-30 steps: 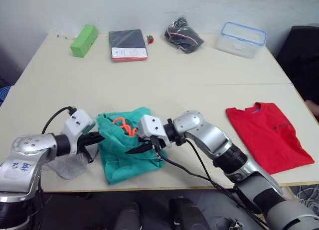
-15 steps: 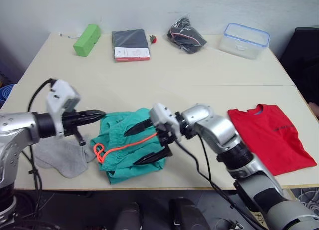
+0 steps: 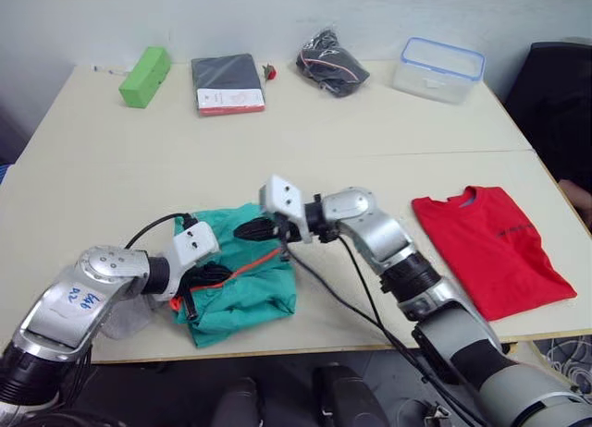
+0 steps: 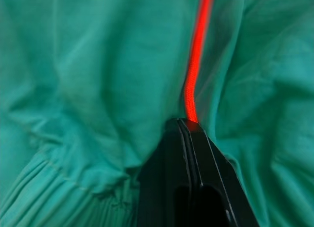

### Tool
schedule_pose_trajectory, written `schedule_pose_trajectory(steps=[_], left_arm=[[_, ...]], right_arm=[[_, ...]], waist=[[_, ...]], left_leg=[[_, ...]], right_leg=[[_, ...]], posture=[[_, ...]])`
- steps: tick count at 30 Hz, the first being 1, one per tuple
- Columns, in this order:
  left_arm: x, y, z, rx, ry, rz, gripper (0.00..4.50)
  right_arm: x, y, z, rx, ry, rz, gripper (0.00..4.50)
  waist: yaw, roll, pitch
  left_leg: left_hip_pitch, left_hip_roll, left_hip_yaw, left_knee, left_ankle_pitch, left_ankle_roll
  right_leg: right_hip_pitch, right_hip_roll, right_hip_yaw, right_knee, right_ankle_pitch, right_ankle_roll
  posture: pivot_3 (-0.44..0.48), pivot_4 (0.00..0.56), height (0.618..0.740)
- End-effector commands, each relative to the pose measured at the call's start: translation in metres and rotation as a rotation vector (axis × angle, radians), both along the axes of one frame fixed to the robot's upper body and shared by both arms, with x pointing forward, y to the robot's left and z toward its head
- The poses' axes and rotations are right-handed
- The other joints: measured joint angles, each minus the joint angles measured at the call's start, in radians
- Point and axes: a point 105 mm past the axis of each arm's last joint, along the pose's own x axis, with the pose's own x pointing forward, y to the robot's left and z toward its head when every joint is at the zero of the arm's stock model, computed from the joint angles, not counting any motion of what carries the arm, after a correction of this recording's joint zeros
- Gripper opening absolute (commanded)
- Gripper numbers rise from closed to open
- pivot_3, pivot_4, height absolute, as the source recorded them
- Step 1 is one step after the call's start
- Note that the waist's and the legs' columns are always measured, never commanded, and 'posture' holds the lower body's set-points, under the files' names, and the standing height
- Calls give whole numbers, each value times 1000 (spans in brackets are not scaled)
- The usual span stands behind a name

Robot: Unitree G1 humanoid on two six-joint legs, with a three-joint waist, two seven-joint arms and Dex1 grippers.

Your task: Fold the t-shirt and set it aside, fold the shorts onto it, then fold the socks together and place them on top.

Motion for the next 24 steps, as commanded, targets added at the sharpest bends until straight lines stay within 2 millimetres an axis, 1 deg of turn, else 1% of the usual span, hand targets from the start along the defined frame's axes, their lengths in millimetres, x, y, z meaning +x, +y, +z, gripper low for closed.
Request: schedule_pose_trajectory(steps=[1,4,6,7,8,10,12,13,14,16,17,19,20,22,24], left_arm=[[2,7,-9,23,-30,63,0],[0,7,-11,14,-35,69,0],[-3,8,-13,3,-31,75,0],[-4,8,-14,0,-30,77,0],[-5,8,-14,-3,-29,78,0],[-5,8,-14,-11,-33,78,0],[-1,7,-12,-23,-48,83,0],[1,7,-11,-32,-55,86,0],[4,7,-9,-40,-64,90,0],[8,7,-6,-48,-76,93,0],[9,7,-6,-50,-79,91,0],[11,7,-4,-53,-85,81,0],[12,7,-3,-55,-89,78,0],[14,7,0,-64,-96,74,0],[17,6,3,-71,-103,69,0]], right_arm=[[30,0,-1,-11,-164,-146,30],[51,-8,-1,-13,-238,-251,30],[71,-24,5,-4,-257,-362,30],[78,-31,9,5,-255,-400,30],[82,-36,12,14,-252,-419,30],[84,-41,19,42,-232,-410,30],[73,-41,34,140,-144,-329,30],[64,-40,43,196,-92,-269,30],[51,-41,52,237,-44,-187,30],[27,-47,59,253,16,-67,30],[17,-49,59,249,41,-34,30],[0,-50,51,219,80,-7,30],[-5,-49,41,179,71,-5,30],[-10,-46,19,95,27,-23,30],[-9,-46,-7,3,-5,-60,30]], waist=[[5,0,0],[2,0,0],[0,0,0],[-1,0,0],[-1,0,0],[-2,0,0],[-2,1,1],[-1,1,1],[0,1,1],[3,2,1],[6,2,1],[9,1,1],[11,1,1],[11,1,1],[9,1,1]], left_leg=[[0,0,0,0,0,0],[1,-2,-1,0,3,0],[4,-2,-1,0,4,0],[6,-2,-1,-1,4,0],[6,-2,-1,-1,5,-1],[7,-1,-1,-2,5,-1],[7,-1,-1,-3,5,-1],[6,-1,-1,-3,5,-1],[6,-1,-1,-3,5,-1],[5,-1,-2,-3,5,-1],[5,-1,-2,-3,4,-1],[4,-1,-3,-2,4,0],[4,-1,-3,-2,4,0],[4,-1,-3,-2,4,0],[4,-1,-3,-2,4,-1]], right_leg=[[0,-1,0,0,0,0],[1,-2,0,2,0,1],[4,-2,0,2,1,1],[5,-2,-1,2,1,1],[5,-2,-1,2,1,0],[5,-2,-1,2,1,0],[5,-2,-1,2,1,0],[5,-2,-1,2,1,0],[5,-2,-1,2,1,0],[5,-2,-3,2,1,0],[5,-2,-3,2,1,1],[5,-2,-3,1,1,1],[5,-2,-3,1,1,1],[5,-2,-3,0,1,1],[5,-2,-3,1,1,0]], posture=[[0,150,740],[0,150,740],[0,150,740],[0,150,740],[0,150,740],[0,150,740],[0,150,740],[0,150,740],[0,150,740],[0,150,740],[0,150,740],[0,150,740],[0,150,740],[0,150,740],[0,150,740]])
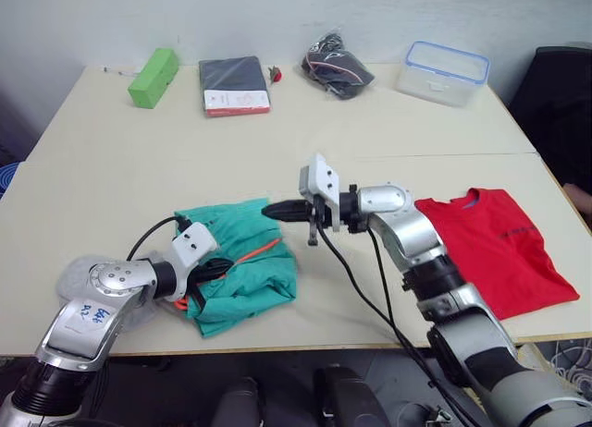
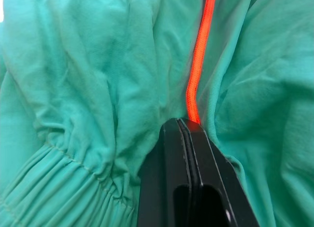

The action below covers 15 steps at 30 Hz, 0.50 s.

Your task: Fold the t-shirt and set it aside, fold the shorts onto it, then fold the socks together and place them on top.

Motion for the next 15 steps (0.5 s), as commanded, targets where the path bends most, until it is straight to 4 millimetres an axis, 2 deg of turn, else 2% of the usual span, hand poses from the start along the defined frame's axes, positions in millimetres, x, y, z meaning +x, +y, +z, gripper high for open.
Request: schedule_pose_trajectory(steps=[1,3,6,9,11,13,15], left_arm=[[5,1,8,1,-32,-2,0],[7,0,11,-5,-37,-5,0],[8,-1,13,-6,-41,-10,0],[9,1,14,-3,-46,-12,0],[10,1,14,-2,-49,-14,0],[10,0,14,-2,-52,-19,0],[10,-2,13,-4,-54,-29,0]], right_arm=[[-5,4,-30,-135,-80,-11,30],[-15,-3,-50,-214,-115,35,30],[-31,-15,-57,-233,-101,104,30],[-49,-32,-54,-233,-63,179,30],[-54,-41,-49,-222,-45,193,30],[-51,-44,-39,-181,6,150,30],[-38,-44,-25,-107,105,62,30]], waist=[[-2,0,0],[0,0,0],[5,0,0],[16,0,0],[19,0,0],[17,0,0],[16,0,0]], left_leg=[[0,0,0,0,0,0],[0,0,0,0,0,0],[-1,-1,0,0,0,0],[-1,0,0,0,-1,1],[-1,0,0,-1,-1,1],[-1,0,0,0,-2,1],[-1,0,0,0,-2,1]], right_leg=[[0,0,0,0,0,0],[-1,0,0,0,0,0],[0,0,0,-1,0,0],[0,0,0,-1,0,0],[0,0,0,-2,0,0],[0,0,0,-3,0,0],[0,0,0,-3,0,0]], posture=[[0,150,740],[0,150,740],[0,150,740],[0,150,740],[0,150,740],[0,150,740],[0,150,740]])
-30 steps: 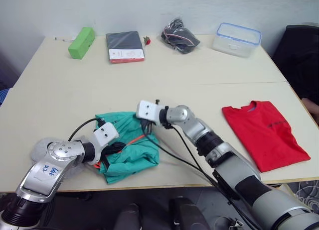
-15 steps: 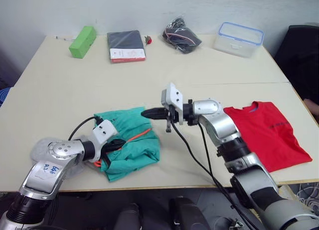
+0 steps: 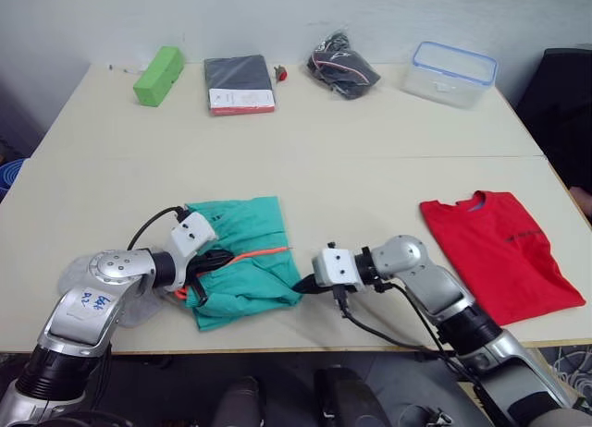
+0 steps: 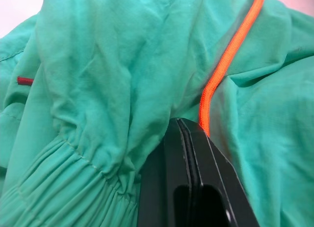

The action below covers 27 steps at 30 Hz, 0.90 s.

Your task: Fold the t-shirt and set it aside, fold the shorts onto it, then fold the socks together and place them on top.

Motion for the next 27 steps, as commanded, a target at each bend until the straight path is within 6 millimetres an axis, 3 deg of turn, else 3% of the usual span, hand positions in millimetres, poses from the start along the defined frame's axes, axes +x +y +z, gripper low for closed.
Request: schedule_pose_trajectory(steps=[1,4,6,10,14,15,18,23,27], left_arm=[[1,-2,5,2,-33,-19,0],[1,-6,5,-9,-45,-29,0],[0,-9,6,-19,-50,-32,0],[-1,-10,7,-26,-57,-34,0],[-3,-15,23,-101,-86,-50,0],[-3,-14,28,-124,-89,-47,0],[-6,-11,37,-171,-74,-45,600],[-9,-7,34,-143,-62,-48,2016],[-13,-8,48,-192,-78,-76,3239]], right_arm=[[15,4,36,135,94,-112,183],[35,5,49,182,270,-245,912],[46,8,51,192,402,-324,1631],[59,14,38,151,550,-424,2946],[66,25,24,111,619,-472,4301],[67,30,23,111,628,-472,4459],[64,45,24,123,686,-454,4500],[48,73,24,125,805,-382,4500],[45,85,17,111,868,-403,4500]], waist=[[0,0,0],[0,0,0],[1,0,0],[2,0,0],[0,0,0],[-3,0,0],[-7,0,0],[-11,0,0],[-27,0,0]], left_leg=[[0,0,0,0,0,0],[1,1,0,0,2,-1],[1,1,0,0,2,-1],[0,1,-1,-1,1,-1],[-4,0,0,-1,0,0],[-4,0,0,0,0,0],[-4,1,0,0,0,0],[-3,1,0,0,1,-1],[-3,1,0,-1,1,-1]], right_leg=[[0,0,0,1,0,0],[0,0,0,2,0,0],[0,0,0,2,0,-1],[-1,0,-1,1,0,-1],[-5,-1,-1,0,0,-1],[-5,0,-1,0,0,-1],[-5,0,-1,0,0,-1],[-4,0,-2,2,0,-1],[-4,0,-2,2,0,-1]], posture=[[0,150,740],[0,150,740],[0,150,740],[0,150,740],[0,150,740],[0,150,740],[0,150,740],[0,150,740],[0,150,740]])
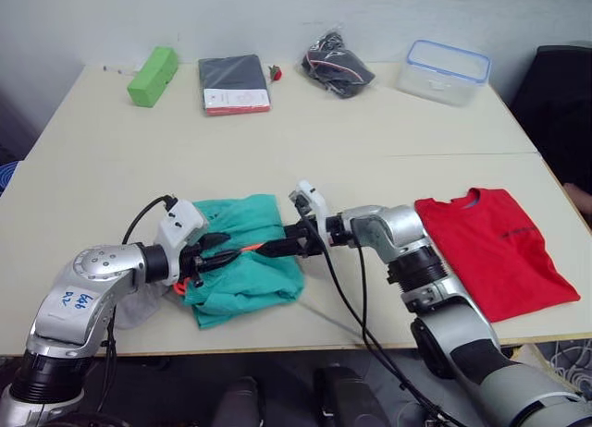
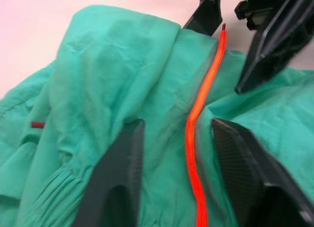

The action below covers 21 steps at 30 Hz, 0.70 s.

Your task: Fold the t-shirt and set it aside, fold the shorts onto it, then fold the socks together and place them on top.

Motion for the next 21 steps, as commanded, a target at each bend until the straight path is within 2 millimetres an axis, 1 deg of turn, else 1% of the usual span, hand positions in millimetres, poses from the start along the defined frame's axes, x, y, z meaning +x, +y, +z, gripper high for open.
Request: schedule_pose_trajectory(steps=[1,4,5,6,8,11,13,15,16,17,19,20,21], left_arm=[[-6,-3,25,-33,-70,-41,3521],[-13,3,26,-12,-37,-58,4431],[-14,5,27,-8,-33,-55,4472],[-14,8,29,-9,-33,-51,4500],[-16,11,39,-37,-35,-53,4500],[-25,10,54,-91,-20,-102,4500],[-31,6,61,-114,-10,-141,4500],[-35,1,67,-134,-14,-178,4500],[-35,-2,69,-143,-25,-194,4500],[-36,-5,71,-151,-37,-211,4500],[-37,-14,76,-182,-66,-260,4500],[-39,-20,79,-202,-76,-291,4500],[-42,-28,83,-238,-97,-338,4500]], right_arm=[[-6,11,-10,-14,87,3,4500],[0,9,-21,-64,70,-40,4500],[2,8,-23,-69,67,-50,4500],[3,7,-22,-65,74,-56,4115],[4,3,-18,-51,83,-60,3564],[4,-10,-10,-45,62,-71,2585],[2,-21,1,-29,57,-74,1887],[-1,-38,14,-11,40,-82,1193],[-3,-48,22,-5,30,-92,1010],[-6,-58,28,-2,19,-102,596],[-13,-80,40,-11,-5,-110,40],[-17,-91,45,-17,-15,-115,40],[-22,-108,54,-20,-21,-132,40]], waist=[[-6,0,0],[-9,0,0],[-10,0,0],[-10,0,0],[-7,0,0],[-4,0,0],[0,0,0],[6,1,1],[12,1,1],[17,1,1],[28,2,1],[33,2,1],[34,2,1]], left_leg=[[0,0,0,0,0,0],[0,0,0,-1,0,0],[0,0,0,-1,0,0],[1,0,0,-1,0,0],[3,0,0,0,0,-1],[2,0,-1,-1,0,-1],[2,0,-1,-2,-1,-1],[0,-1,-2,-2,-2,-1],[-2,-1,-2,-2,-2,0],[-8,-1,-4,-1,-2,0],[-17,-2,-4,2,-1,-3],[-20,-3,-4,2,0,-3],[-24,-3,-5,3,0,-3]], right_leg=[[0,0,0,0,0,0],[0,0,0,0,0,0],[0,0,0,0,0,0],[1,0,0,0,0,0],[2,0,0,0,0,0],[2,0,-1,-1,0,-1],[2,-1,-1,-2,0,-1],[1,-2,-3,-4,0,-1],[0,-2,-4,-4,0,-1],[-4,-3,-5,-4,0,-1],[-14,-4,-5,-2,0,0],[-16,-4,-6,-2,0,0],[-17,-4,-7,-2,0,0]], posture=[[0,150,740],[0,150,740],[0,150,740],[0,150,740],[0,150,740],[0,150,740],[0,150,740],[0,150,740],[0,150,740],[0,150,740],[0,150,740],[0,150,740],[0,150,740]])
